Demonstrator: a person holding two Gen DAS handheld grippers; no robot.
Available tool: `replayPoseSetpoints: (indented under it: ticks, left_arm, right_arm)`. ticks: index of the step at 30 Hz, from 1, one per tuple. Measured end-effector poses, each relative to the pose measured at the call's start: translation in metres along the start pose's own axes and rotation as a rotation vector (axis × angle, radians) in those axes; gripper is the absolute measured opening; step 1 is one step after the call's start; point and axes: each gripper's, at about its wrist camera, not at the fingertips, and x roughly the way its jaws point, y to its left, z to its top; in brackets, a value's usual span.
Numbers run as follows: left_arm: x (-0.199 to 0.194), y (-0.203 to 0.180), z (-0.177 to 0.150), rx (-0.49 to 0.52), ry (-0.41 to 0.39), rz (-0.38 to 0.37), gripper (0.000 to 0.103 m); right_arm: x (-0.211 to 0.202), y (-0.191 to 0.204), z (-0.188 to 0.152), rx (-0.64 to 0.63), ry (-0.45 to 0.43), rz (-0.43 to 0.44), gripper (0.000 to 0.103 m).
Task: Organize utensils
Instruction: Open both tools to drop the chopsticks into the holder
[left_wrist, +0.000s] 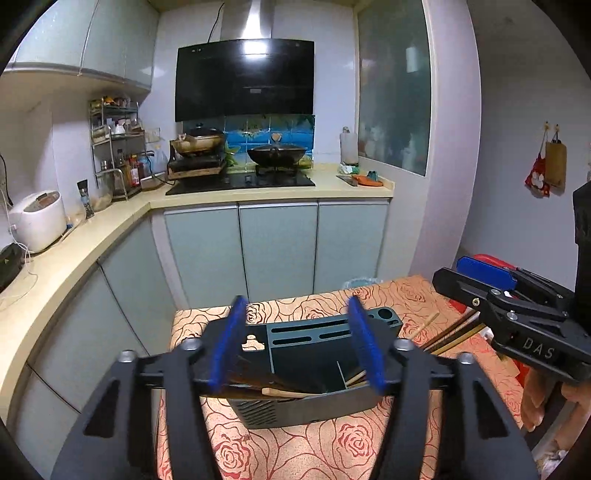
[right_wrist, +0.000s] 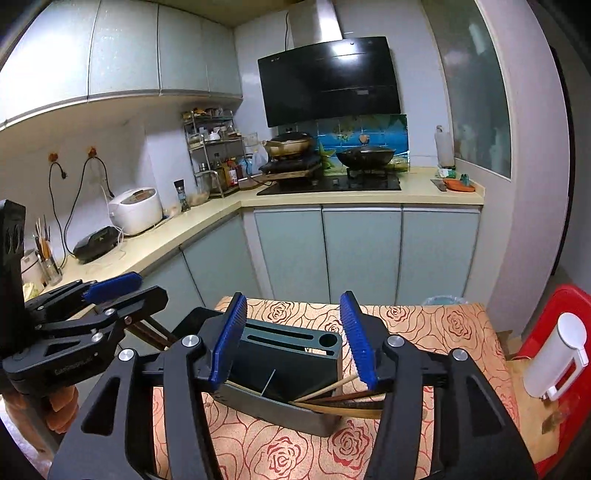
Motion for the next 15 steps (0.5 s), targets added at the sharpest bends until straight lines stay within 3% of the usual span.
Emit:
replayPoseSetpoints:
  ticks: [2, 5, 8, 15]
  left_arm:
    - [-0.004, 0.001, -0.001, -0.007, -0.005, -0.001, 0.074]
    - [-0.011, 0.003, -0.002, -0.017, -0.017, 0.004, 0.085]
    - [-0.016, 0.004, -0.005, -0.024, -0.022, 0.007, 0.092]
    - [-0.027, 0.009, -0.019, -0.053, -0.027, 0.028, 0.096]
  right_arm:
    - [-0.003, -0.003, 0.0, 0.005, -0.005, -0.004, 0.056]
    - [-0.008, -0.007, 0.0, 0.012, -0.01, -0.003, 0.059]
    - [-0.016, -0.01, -0.001, 0.026, -0.02, -0.004, 0.068]
    - [-0.038, -0.017, -0.01, 0.063, -0.046, 0.002, 0.09]
